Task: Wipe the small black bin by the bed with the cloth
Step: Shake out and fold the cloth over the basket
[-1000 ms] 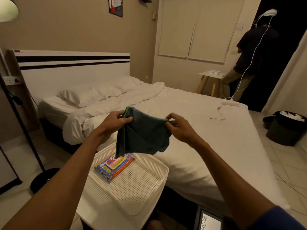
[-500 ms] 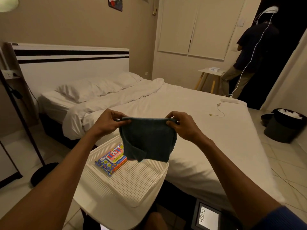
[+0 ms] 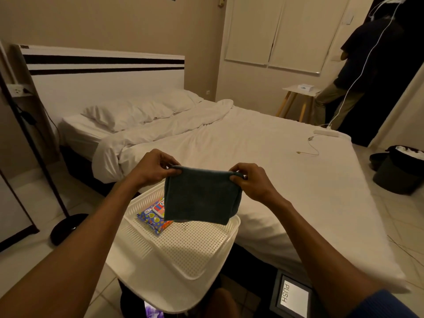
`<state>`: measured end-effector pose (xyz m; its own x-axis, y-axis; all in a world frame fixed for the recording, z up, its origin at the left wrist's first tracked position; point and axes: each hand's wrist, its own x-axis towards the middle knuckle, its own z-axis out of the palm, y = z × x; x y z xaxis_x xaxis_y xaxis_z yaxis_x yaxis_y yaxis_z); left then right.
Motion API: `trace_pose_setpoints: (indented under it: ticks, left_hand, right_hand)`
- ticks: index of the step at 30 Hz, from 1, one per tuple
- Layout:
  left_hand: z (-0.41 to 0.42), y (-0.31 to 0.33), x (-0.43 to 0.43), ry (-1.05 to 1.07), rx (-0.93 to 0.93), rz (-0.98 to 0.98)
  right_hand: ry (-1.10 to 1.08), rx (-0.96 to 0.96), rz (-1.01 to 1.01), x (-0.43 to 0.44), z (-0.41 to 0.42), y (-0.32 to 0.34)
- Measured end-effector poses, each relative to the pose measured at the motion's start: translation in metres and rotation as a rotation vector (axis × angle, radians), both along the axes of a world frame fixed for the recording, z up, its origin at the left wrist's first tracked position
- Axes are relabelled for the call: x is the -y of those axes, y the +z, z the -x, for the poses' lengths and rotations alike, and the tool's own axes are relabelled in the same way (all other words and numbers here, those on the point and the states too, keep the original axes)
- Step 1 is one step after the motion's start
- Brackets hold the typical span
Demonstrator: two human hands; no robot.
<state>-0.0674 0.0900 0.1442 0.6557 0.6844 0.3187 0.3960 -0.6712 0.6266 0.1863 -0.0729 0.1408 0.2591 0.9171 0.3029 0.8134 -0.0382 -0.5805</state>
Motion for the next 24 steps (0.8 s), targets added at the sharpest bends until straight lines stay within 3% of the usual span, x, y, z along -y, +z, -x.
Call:
trace_pose_setpoints:
  ticks: [4, 9, 12, 14, 17, 19, 24]
  left_hand:
    - [-0.007, -0.020, -0.015, 0.084, -0.057, -0.024]
    - [-0.017, -0.033, -0.025, 0.135, 0.078, 0.038]
    - [-0.002, -0.057, -0.022, 0.118, 0.107, 0.117]
    - [0.017, -0.090, -0.017, 0.085, -0.068, 0.164]
    - [0.034, -0.137, 0.000, -0.068, -0.568, 0.185]
    - [0.033, -0.155, 0.009, -0.123, -0.761, 0.221]
    - [0.014, -0.159, 0.013, -0.051, -0.789, 0.205]
  right_hand:
    - [-0.049, -0.005, 0.034, -0.010, 0.008, -0.030]
    - [-0.179, -0.086, -0.152, -0.011, 0.018, -0.044]
    - [-0.134, -0.020, -0.144, 0.007, 0.043, -0.064]
    - [-0.025, 0.057, 0.022, 0.023, 0.063, -0.093]
    - [0.183, 0.170, 0.412, 0.041, 0.088, -0.139]
    - [0.286, 0.166, 0.536, 0.043, 0.101, -0.156]
    - [0.226, 0.057, 0.502, 0.024, 0.095, -0.157]
